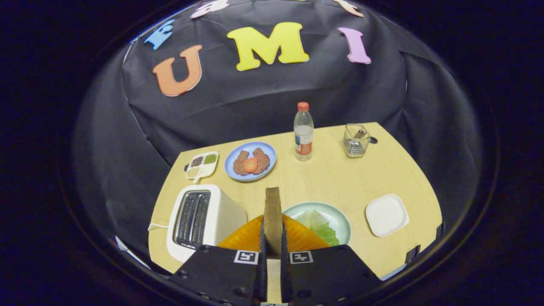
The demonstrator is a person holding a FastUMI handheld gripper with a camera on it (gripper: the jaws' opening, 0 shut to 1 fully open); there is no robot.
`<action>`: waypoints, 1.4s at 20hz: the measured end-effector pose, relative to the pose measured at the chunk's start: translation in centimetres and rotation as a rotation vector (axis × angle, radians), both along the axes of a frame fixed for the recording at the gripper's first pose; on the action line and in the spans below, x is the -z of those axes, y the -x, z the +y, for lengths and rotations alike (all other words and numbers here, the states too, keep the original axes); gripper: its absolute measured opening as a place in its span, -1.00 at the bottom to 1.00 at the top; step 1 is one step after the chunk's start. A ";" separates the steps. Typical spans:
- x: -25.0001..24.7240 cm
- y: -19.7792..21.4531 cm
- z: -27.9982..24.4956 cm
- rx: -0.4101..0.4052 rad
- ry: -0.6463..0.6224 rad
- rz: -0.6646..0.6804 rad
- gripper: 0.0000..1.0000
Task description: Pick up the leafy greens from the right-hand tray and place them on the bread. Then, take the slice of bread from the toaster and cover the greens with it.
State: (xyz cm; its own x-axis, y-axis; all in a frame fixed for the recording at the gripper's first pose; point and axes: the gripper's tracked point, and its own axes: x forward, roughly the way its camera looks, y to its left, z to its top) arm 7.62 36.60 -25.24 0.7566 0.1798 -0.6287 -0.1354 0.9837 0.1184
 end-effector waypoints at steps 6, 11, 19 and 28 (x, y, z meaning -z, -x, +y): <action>5.4 -0.7 -0.7 0.000 -0.012 0.098 -0.76; 7.5 -1.2 -1.6 -0.031 -0.037 0.132 -0.73; 9.2 -3.0 -5.0 -0.029 -0.022 0.138 -0.62; 12.2 -5.2 -8.4 -0.021 -0.039 0.206 0.08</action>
State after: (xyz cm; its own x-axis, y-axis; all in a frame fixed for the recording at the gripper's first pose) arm 12.86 28.21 -37.46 0.6087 0.2208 -0.7621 -0.1244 0.9752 0.1831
